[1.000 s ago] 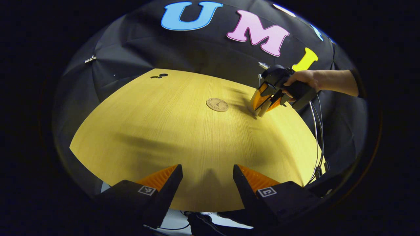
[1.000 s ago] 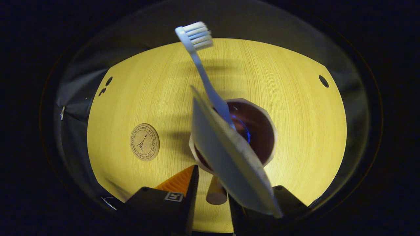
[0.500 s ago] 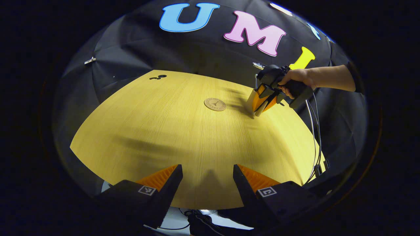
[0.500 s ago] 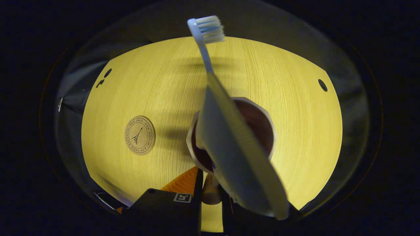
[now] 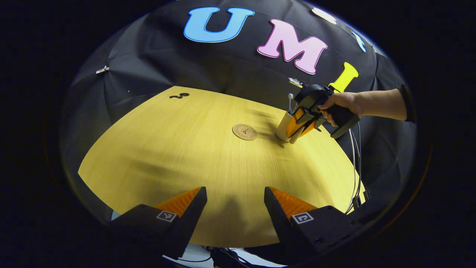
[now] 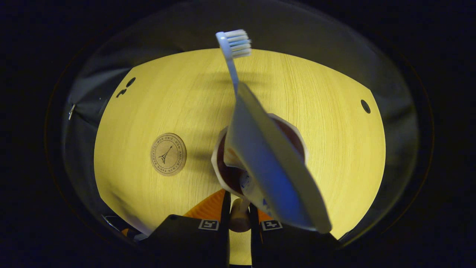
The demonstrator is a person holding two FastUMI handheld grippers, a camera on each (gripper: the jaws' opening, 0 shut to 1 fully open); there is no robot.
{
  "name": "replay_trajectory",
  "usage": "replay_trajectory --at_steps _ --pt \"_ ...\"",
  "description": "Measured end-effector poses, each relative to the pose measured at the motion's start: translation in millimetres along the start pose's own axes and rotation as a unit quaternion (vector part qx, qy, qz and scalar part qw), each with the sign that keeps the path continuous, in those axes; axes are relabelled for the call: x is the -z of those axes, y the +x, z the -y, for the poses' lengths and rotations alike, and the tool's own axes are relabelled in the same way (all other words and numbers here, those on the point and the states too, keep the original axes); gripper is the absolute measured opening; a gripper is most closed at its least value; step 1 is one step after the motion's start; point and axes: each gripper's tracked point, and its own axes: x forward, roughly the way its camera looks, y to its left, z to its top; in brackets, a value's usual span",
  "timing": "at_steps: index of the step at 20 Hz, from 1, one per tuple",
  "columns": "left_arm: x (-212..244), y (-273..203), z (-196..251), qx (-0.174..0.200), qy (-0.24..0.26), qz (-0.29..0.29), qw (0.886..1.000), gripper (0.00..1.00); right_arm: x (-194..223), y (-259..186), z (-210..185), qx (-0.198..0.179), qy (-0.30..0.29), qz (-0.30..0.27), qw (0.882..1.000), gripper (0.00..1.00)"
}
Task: Put the toothbrush and toothpaste on the desktop into the cup, then pick up the cup and place it on the coaster on the desktop.
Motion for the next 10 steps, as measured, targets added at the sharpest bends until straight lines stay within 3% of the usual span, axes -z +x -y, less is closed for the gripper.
replay_trajectory --at_steps 1,4,5,6,10 --pt "1.8 0.1 -1.2 0.001 -0.006 -0.002 1.0 0.96 -4.6 -5.1 -6.7 -0.006 -0.011 0.002 1.0 0.22" --pt "8.8 -1.7 -3.7 0.0 -0.018 -0.004 1.0 0.96 -19.7 -12.1 -28.1 -0.004 -0.052 0.017 0.998 0.22" --pt "11.0 -3.0 -4.9 0.0 -0.021 -0.003 1.0 0.96 -22.7 -14.6 -37.7 -0.006 -0.063 0.02 0.998 0.26" --pt "12.6 -3.4 -4.6 0.002 -0.023 -0.003 1.0 0.96 -25.3 -16.3 -46.9 -0.01 -0.073 0.019 0.997 0.22" --pt "15.8 -5.6 -9.2 0.0 -0.024 0.0 1.0 0.96 -27.8 -13.0 -82.8 -0.017 -0.113 0.015 0.993 0.22"
